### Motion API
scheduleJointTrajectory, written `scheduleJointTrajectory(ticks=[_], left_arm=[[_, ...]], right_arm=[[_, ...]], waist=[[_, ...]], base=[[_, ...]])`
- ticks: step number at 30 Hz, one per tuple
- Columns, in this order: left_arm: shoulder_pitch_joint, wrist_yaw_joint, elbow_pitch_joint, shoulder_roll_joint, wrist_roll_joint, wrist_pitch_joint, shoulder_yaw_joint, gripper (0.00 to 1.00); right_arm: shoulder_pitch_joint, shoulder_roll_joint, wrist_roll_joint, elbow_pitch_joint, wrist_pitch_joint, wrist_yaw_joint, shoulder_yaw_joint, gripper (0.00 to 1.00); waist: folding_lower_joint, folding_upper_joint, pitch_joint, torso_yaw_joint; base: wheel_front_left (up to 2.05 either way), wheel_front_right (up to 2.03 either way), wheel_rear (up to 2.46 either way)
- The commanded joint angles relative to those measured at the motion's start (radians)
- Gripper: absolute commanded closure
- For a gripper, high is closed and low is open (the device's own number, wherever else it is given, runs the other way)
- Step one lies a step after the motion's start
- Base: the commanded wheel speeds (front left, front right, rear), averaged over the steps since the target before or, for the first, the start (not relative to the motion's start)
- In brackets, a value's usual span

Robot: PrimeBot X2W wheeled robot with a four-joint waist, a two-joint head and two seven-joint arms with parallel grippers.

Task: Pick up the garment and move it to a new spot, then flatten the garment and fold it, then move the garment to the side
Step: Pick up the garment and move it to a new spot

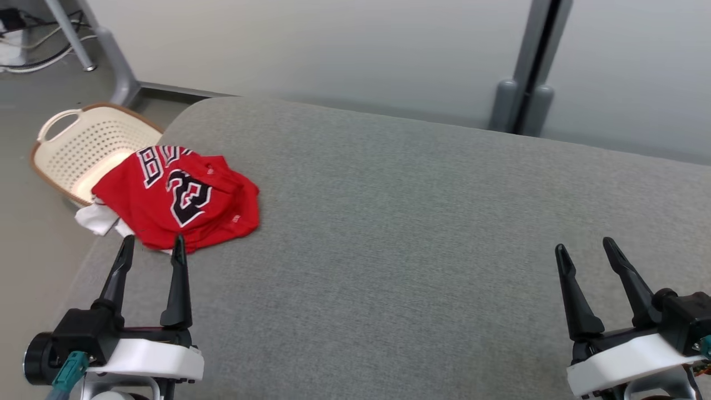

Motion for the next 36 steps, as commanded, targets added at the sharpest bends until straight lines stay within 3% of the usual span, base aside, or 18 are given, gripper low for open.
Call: scheduleJointTrajectory(ticks=[1,10,23,29,36], left_arm=[[-0.001,0.003,0.002,0.004,-0.004,-0.007,0.005,0.00],[0.015,0.010,0.001,0.001,-0.010,-0.021,0.021,0.00],[-0.012,0.008,0.015,-0.011,-0.006,-0.031,0.026,0.00],[-0.092,-0.018,0.053,-0.031,-0.007,-0.033,0.033,0.00],[-0.271,-0.078,0.174,-0.074,0.006,-0.034,0.052,0.00]], right_arm=[[-0.007,-0.006,0.003,-0.004,0.004,0.000,0.004,0.00],[-0.013,-0.024,-0.001,-0.024,0.026,0.000,0.018,0.00],[-0.035,-0.041,0.000,-0.048,0.048,0.000,0.022,0.00],[-0.088,-0.062,-0.014,-0.094,0.074,0.000,0.027,0.00],[-0.171,-0.099,-0.026,-0.168,0.112,0.000,0.036,0.00]], waist=[[0.0000,0.0000,0.001,0.048],[0.0000,0.0000,0.003,0.100],[0.0000,0.0000,0.043,0.085],[0.0000,0.0000,0.146,0.047],[0.0000,0.0000,0.335,-0.013]], base=[[0.00,0.00,0.00],[0.00,0.00,0.00],[0.00,0.00,0.00],[0.00,0.00,0.00],[0.00,0.00,0.00]])
